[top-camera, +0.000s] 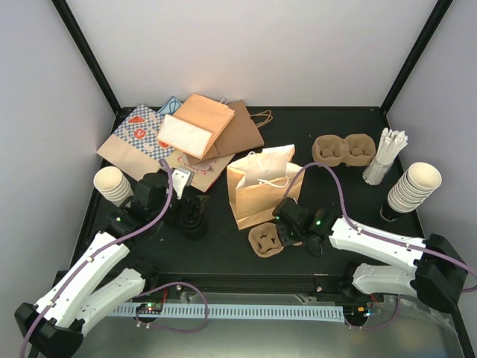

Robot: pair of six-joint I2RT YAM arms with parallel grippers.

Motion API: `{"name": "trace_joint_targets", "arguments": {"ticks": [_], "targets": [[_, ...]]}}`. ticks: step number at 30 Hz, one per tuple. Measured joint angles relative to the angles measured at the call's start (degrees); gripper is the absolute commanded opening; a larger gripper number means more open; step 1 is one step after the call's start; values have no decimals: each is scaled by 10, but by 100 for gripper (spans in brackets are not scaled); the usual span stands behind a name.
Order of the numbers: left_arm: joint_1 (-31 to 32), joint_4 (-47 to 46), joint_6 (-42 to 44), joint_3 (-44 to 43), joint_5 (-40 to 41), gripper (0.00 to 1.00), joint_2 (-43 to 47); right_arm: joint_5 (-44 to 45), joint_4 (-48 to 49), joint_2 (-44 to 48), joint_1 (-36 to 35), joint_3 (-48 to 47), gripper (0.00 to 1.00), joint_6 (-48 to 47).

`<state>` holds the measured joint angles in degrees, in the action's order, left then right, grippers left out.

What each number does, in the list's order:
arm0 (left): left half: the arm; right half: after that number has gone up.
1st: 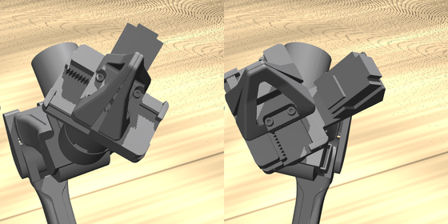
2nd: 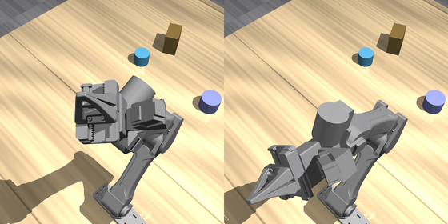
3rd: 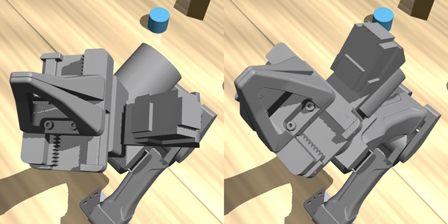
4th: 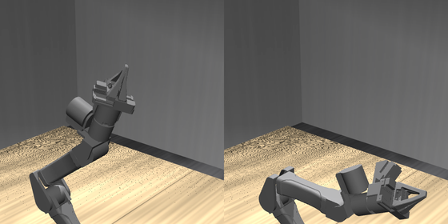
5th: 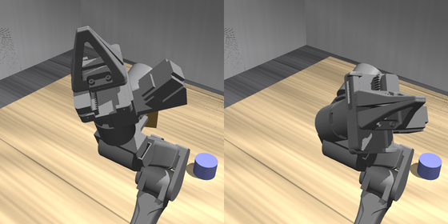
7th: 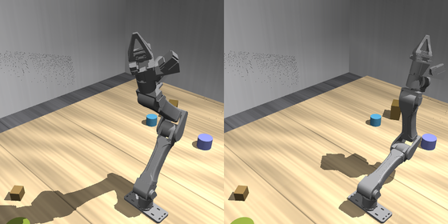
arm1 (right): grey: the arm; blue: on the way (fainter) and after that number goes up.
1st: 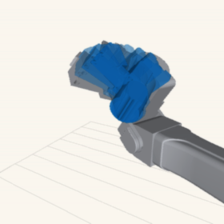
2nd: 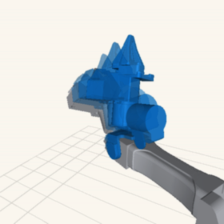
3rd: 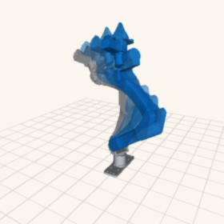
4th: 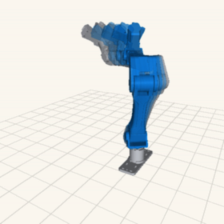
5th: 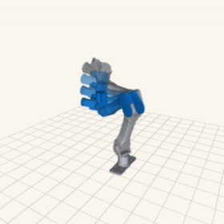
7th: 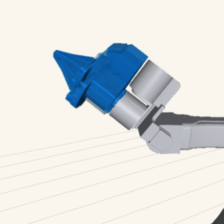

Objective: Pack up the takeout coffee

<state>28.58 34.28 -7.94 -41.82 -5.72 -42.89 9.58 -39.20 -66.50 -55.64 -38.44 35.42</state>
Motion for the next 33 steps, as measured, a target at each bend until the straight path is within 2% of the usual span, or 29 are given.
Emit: {"name": "trace_joint_targets", "arguments": {"ticks": [4, 7, 18, 22, 25, 33], "targets": [[0, 0, 0, 0, 0, 99, 0, 1, -9, 1, 0, 0, 64, -3], [0, 0, 0, 0, 0, 99, 0, 2, -9, -14, 0, -2, 64, -5], [0, 0, 0, 0, 0, 99, 0, -2, 37, -108, -3, -4, 54, -8], [0, 0, 0, 0, 0, 99, 0, 0, 45, -116, -6, -4, 43, -8], [0, 0, 0, 0, 0, 99, 0, 3, 50, -116, -6, -4, 38, -7], [0, 0, 0, 0, 0, 99, 0, 5, 42, -83, -7, -4, 36, -6]]}}
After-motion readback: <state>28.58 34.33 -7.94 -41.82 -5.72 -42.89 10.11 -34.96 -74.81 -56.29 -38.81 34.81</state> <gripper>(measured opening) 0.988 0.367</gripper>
